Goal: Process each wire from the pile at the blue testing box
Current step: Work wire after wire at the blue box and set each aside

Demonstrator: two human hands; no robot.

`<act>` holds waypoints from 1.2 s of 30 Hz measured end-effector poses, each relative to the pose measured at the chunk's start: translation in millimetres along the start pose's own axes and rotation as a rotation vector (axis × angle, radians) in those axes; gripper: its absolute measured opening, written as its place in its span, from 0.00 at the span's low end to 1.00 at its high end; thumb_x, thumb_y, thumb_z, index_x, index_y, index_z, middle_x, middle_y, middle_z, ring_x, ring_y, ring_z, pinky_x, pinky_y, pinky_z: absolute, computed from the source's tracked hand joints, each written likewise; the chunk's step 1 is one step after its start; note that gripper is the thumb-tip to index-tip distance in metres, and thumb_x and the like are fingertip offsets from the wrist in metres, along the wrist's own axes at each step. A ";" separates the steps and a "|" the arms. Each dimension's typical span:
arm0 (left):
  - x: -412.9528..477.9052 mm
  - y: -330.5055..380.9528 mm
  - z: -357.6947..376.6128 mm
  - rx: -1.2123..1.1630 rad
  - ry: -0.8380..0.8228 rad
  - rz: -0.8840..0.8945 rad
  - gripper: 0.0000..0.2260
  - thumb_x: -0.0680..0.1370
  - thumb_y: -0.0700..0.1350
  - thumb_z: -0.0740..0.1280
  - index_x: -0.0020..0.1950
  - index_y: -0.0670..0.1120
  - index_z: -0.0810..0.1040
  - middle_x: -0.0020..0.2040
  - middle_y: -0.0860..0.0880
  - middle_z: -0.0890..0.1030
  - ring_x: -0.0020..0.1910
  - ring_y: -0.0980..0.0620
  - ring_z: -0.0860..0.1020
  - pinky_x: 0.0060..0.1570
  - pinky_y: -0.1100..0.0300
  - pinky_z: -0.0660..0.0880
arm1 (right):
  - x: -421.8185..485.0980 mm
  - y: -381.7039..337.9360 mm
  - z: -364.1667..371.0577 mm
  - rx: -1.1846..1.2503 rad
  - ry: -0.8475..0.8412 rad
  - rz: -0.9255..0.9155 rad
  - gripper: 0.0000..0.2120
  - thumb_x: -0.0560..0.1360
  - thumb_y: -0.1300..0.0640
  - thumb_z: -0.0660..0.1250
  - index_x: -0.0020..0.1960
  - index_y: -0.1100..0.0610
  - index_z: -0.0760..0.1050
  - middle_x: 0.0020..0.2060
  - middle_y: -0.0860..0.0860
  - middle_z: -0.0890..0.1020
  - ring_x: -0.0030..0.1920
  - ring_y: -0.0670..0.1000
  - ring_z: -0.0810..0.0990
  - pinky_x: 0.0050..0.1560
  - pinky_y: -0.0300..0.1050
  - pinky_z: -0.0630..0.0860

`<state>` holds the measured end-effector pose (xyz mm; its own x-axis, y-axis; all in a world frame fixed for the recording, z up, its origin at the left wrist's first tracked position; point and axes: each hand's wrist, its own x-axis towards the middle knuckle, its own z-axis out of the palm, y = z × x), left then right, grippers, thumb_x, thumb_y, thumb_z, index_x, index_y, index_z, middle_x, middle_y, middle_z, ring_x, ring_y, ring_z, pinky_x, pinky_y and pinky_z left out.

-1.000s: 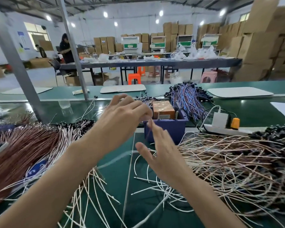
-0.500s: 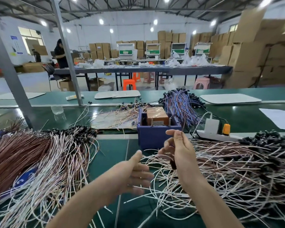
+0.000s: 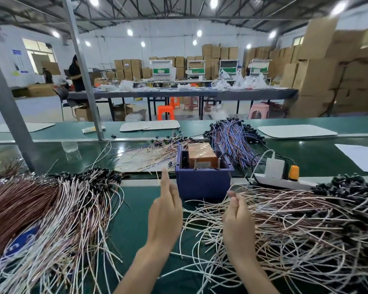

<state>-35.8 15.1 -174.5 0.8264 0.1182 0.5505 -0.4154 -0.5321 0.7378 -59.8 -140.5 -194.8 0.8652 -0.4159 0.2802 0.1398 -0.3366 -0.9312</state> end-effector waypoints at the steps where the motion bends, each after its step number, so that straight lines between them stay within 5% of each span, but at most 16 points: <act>1: -3.5 -3.3 2.6 0.067 -0.014 0.076 0.17 0.86 0.53 0.49 0.74 0.63 0.62 0.23 0.55 0.69 0.20 0.56 0.65 0.22 0.63 0.61 | -2.7 5.3 2.1 -0.042 -0.002 -0.013 0.14 0.86 0.47 0.51 0.64 0.46 0.73 0.26 0.46 0.72 0.25 0.42 0.69 0.31 0.40 0.66; 3: -13.6 -11.3 6.1 0.097 -0.043 0.114 0.13 0.86 0.50 0.52 0.49 0.60 0.74 0.25 0.56 0.72 0.22 0.55 0.67 0.25 0.66 0.60 | -6.6 12.5 4.6 -0.086 -0.001 -0.023 0.19 0.84 0.45 0.52 0.68 0.48 0.74 0.27 0.46 0.75 0.26 0.42 0.72 0.33 0.40 0.67; 6: -24.6 -17.0 8.4 0.063 -0.060 0.064 0.16 0.79 0.53 0.54 0.32 0.52 0.62 0.24 0.52 0.66 0.24 0.53 0.62 0.28 0.59 0.59 | -5.9 16.9 4.9 -0.073 0.004 0.003 0.22 0.84 0.45 0.52 0.72 0.50 0.72 0.31 0.38 0.79 0.27 0.42 0.74 0.31 0.38 0.69; 13: -29.6 -11.1 6.5 0.018 0.021 0.074 0.18 0.79 0.52 0.56 0.29 0.55 0.62 0.23 0.53 0.60 0.23 0.55 0.58 0.26 0.61 0.58 | -2.2 20.8 5.2 -0.024 0.025 0.019 0.21 0.83 0.44 0.52 0.73 0.45 0.71 0.29 0.44 0.78 0.28 0.42 0.74 0.35 0.46 0.72; 18: -31.3 -13.4 7.8 0.072 -0.005 0.085 0.18 0.78 0.51 0.56 0.28 0.56 0.62 0.24 0.52 0.60 0.24 0.54 0.58 0.28 0.63 0.58 | -3.1 20.5 6.2 -0.015 0.022 -0.025 0.11 0.84 0.46 0.52 0.57 0.32 0.70 0.30 0.44 0.78 0.25 0.43 0.71 0.29 0.47 0.70; 23: -30.8 -14.7 12.2 0.135 -0.029 0.110 0.18 0.78 0.50 0.56 0.28 0.56 0.57 0.25 0.51 0.62 0.24 0.52 0.58 0.27 0.67 0.55 | -2.8 23.5 6.7 -0.033 0.015 -0.036 0.16 0.85 0.47 0.52 0.70 0.40 0.69 0.31 0.43 0.79 0.27 0.43 0.74 0.32 0.39 0.69; 30: -31.3 -15.2 14.7 0.159 -0.029 0.136 0.19 0.79 0.50 0.56 0.29 0.55 0.55 0.24 0.52 0.63 0.23 0.52 0.59 0.26 0.67 0.56 | -4.6 23.3 5.7 -0.019 -0.006 -0.026 0.20 0.85 0.47 0.53 0.73 0.48 0.71 0.29 0.43 0.78 0.26 0.43 0.73 0.27 0.35 0.69; 36: -31.6 -14.9 14.7 0.177 -0.037 0.133 0.19 0.79 0.51 0.56 0.30 0.54 0.56 0.24 0.51 0.62 0.23 0.51 0.59 0.26 0.63 0.57 | -5.0 22.5 5.3 -0.010 -0.009 -0.031 0.19 0.84 0.46 0.53 0.72 0.46 0.72 0.27 0.44 0.77 0.26 0.42 0.73 0.28 0.35 0.69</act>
<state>-50.1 7.0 -208.7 0.7838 0.0077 0.6210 -0.4511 -0.6803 0.5777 -58.5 -141.5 -218.3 0.8646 -0.3979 0.3070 0.1622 -0.3574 -0.9198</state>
